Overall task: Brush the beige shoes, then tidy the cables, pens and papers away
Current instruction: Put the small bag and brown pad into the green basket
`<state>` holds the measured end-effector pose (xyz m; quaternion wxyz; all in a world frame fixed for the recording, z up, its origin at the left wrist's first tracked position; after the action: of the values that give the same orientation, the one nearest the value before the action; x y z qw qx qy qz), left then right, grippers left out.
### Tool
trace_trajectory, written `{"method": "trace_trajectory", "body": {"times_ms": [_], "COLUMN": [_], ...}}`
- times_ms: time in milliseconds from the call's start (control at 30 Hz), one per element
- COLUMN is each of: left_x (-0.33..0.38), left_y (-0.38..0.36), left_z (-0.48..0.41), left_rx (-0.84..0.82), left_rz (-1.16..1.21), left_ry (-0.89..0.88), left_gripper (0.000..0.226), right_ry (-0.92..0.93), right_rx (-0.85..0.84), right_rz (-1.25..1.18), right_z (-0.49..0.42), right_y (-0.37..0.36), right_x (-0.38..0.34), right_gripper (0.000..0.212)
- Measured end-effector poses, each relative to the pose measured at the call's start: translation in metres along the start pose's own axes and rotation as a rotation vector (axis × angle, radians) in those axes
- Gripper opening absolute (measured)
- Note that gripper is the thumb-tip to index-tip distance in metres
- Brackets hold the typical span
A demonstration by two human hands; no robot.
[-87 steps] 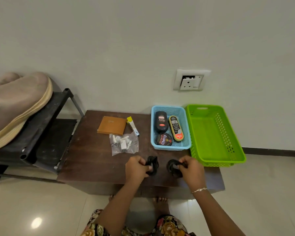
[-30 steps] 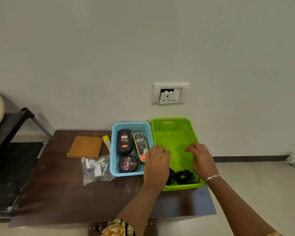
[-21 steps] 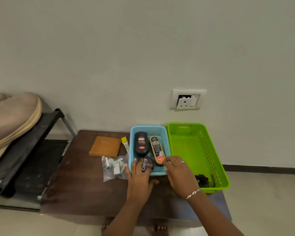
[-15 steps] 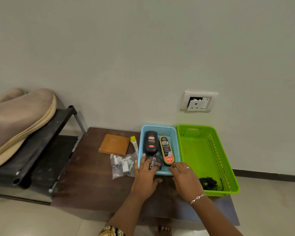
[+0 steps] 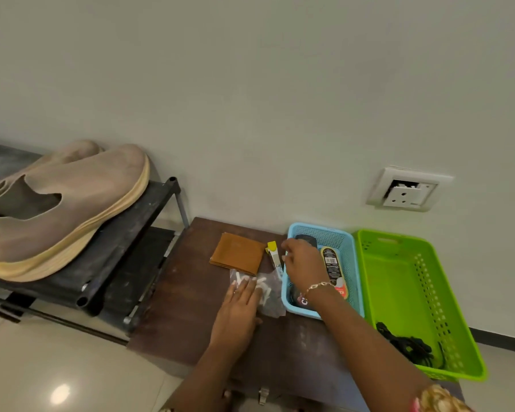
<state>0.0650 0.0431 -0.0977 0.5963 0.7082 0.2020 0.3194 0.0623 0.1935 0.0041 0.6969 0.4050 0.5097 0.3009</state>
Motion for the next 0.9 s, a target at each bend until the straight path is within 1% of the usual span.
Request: {"method": "trace_trajectory", "body": {"times_ms": [33,67,133,167,233,333,433,567,733,800,900], "left_x": [-0.002,-0.003,-0.005,-0.006,-0.007,-0.011,-0.018,-0.028,-0.037,-0.042,-0.050], "left_y": [-0.003,-0.006,-0.010,-0.011,-0.010,-0.006,-0.002,0.007,0.021,0.029,0.036], "left_z": [-0.003,-0.007,-0.011,-0.012,-0.013,-0.006,0.008,0.026,0.051,0.061,0.073], "left_rx": [-0.018,-0.035,0.001,-0.006,-0.055,-0.066,-0.099,-0.120,-0.083,-0.044,0.010], "left_rz": [0.004,0.011,0.016,0.026,0.043,0.071,0.108,0.128,0.151,0.184,0.317], "left_ry": [-0.037,-0.062,-0.116,-0.110,-0.095,-0.085,-0.077,-0.030,0.050,0.117,0.268], "left_gripper": [0.078,0.071,0.041,0.037,0.045,0.045,0.047,0.047,0.042,0.035,0.037], "right_ry": [-0.009,-0.013,-0.009,-0.010,-0.017,-0.062,-0.090,-0.120,-0.231,-0.245,-0.248], "right_rx": [-0.036,-0.067,-0.133,-0.168,-0.235,-0.325,-0.297,-0.205,-0.240,-0.233,-0.208], "right_rz": [0.023,0.055,0.137,0.181,0.263,0.372,0.422,0.344,0.265,0.235,0.149], "right_z": [-0.013,-0.026,-0.048,-0.057,-0.070,-0.080,-0.077,-0.064,-0.038,-0.028,-0.014], "right_y": [-0.001,-0.003,-0.010,-0.014,-0.024,-0.038,-0.047,-0.059,-0.072,-0.075,-0.074], "right_x": [-0.008,-0.014,-0.022,-0.025,-0.028,-0.029,-0.034,-0.038,-0.030,-0.031,-0.035], "right_gripper": [0.026,0.025,0.024,0.025,0.029,0.034,0.033,0.029,0.031,0.033,0.039]}}
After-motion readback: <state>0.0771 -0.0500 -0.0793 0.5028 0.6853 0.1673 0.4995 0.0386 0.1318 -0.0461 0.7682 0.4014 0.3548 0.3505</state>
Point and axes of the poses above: each hand's wrist, its own z-axis away from the middle knuckle, its own y-axis out of the back of the hand, x = y × z, the point moved 2 cm from there along -z, towards the middle knuckle, and after that the axes turned 9 degrees about -x, right-handed, at the moved point
